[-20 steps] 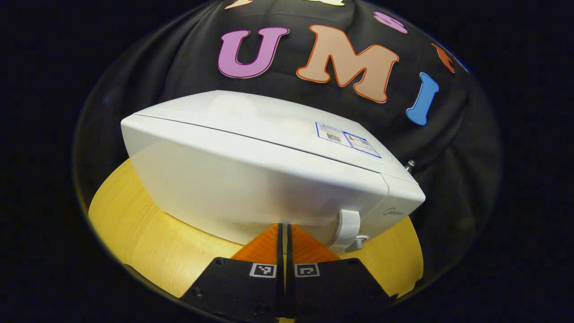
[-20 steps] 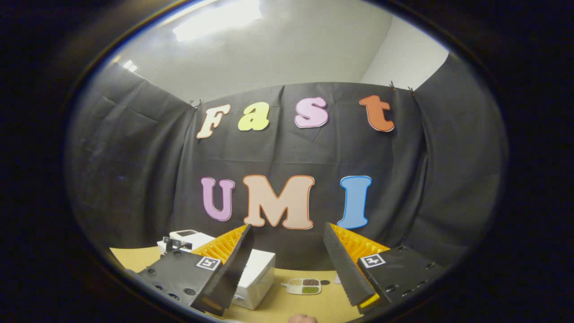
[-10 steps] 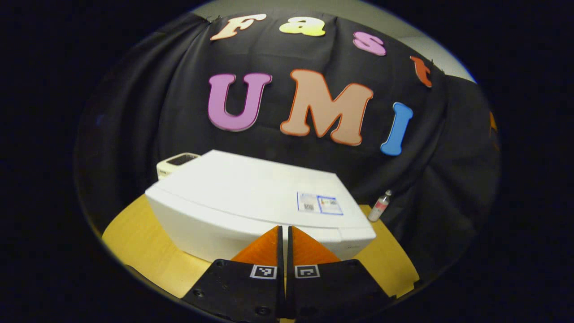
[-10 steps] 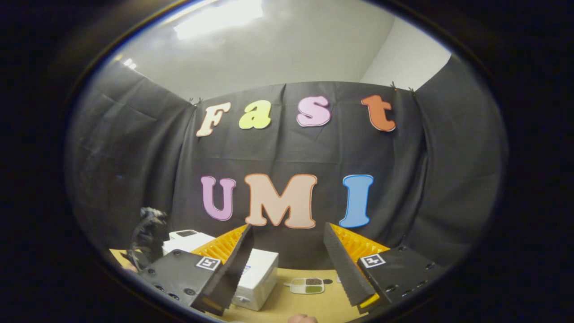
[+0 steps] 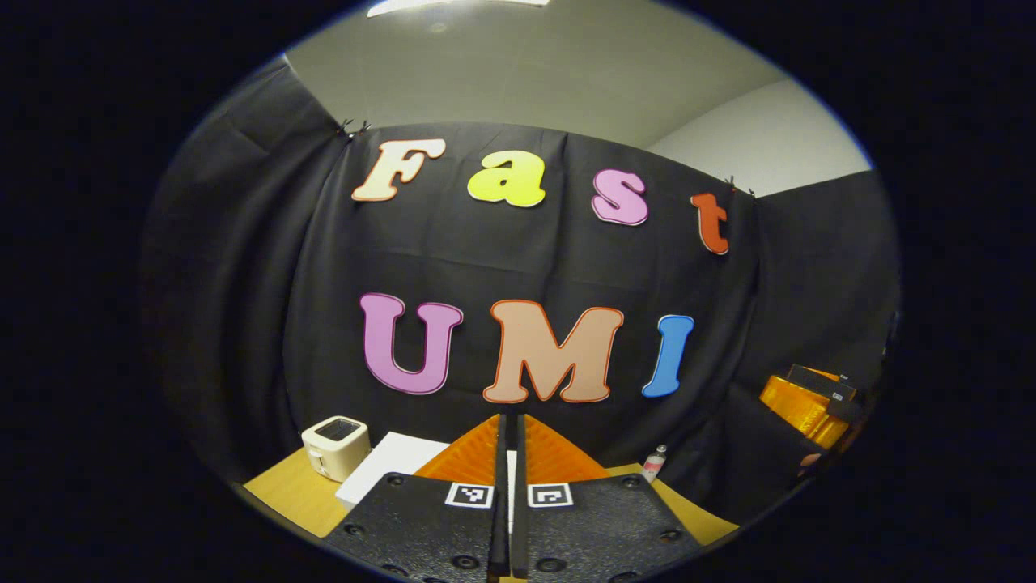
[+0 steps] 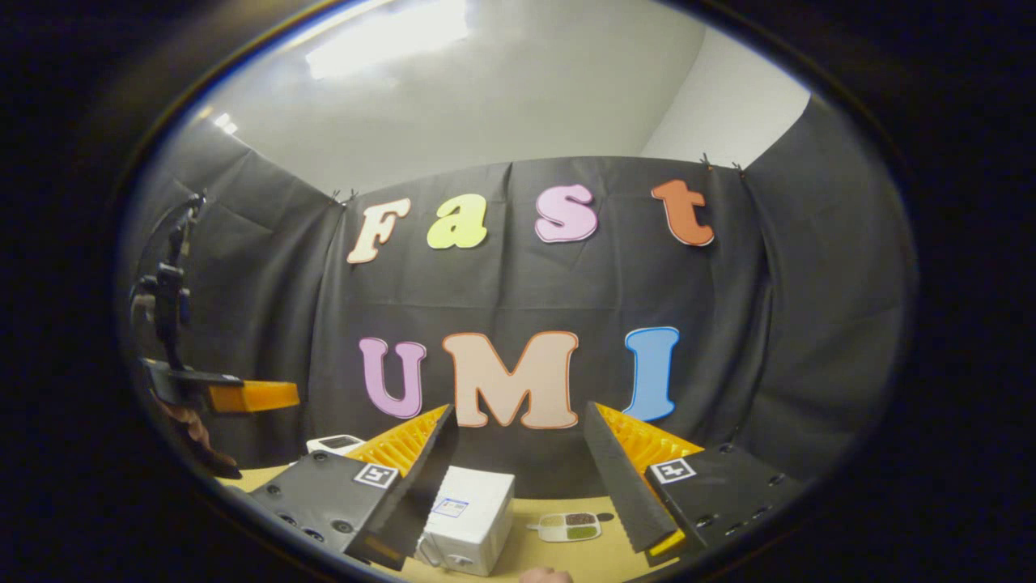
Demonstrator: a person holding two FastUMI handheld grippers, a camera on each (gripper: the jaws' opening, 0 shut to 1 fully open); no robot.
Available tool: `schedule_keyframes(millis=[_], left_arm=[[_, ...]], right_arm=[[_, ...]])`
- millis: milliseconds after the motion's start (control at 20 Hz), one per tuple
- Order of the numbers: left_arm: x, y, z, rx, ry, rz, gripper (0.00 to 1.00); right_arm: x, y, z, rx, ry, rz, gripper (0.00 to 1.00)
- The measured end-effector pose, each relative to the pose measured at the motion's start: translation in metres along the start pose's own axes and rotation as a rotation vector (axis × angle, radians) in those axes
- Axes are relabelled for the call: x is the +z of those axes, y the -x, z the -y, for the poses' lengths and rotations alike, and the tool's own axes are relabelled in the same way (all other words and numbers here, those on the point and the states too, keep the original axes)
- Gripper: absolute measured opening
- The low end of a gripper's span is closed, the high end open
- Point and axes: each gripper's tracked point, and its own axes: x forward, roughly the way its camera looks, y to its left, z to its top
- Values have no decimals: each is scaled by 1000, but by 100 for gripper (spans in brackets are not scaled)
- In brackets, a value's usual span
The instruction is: Open the microwave oven with the left hand, put the food in, and close the microwave oven.
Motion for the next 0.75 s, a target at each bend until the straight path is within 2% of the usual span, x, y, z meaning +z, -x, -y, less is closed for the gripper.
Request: schedule_keyframes(millis=[50, 200, 300, 550, 750], left_arm=[[13, 7, 2, -2, -26, 26, 7], [39, 18, 6, 14, -113, 77, 98], [50, 21, 8, 32, -153, 108, 93], [45, 34, 21, 14, -106, 104, 93], [46, 40, 26, -2, -118, 94, 93]], right_arm=[[1, -1, -3, -3, -6, 1, 91], [6, -1, -7, -16, -11, 8, 91], [9, 1, -7, -26, -10, 10, 91], [16, 12, -3, -59, -4, 16, 90], [21, 19, 3, -86, 14, 19, 90]])
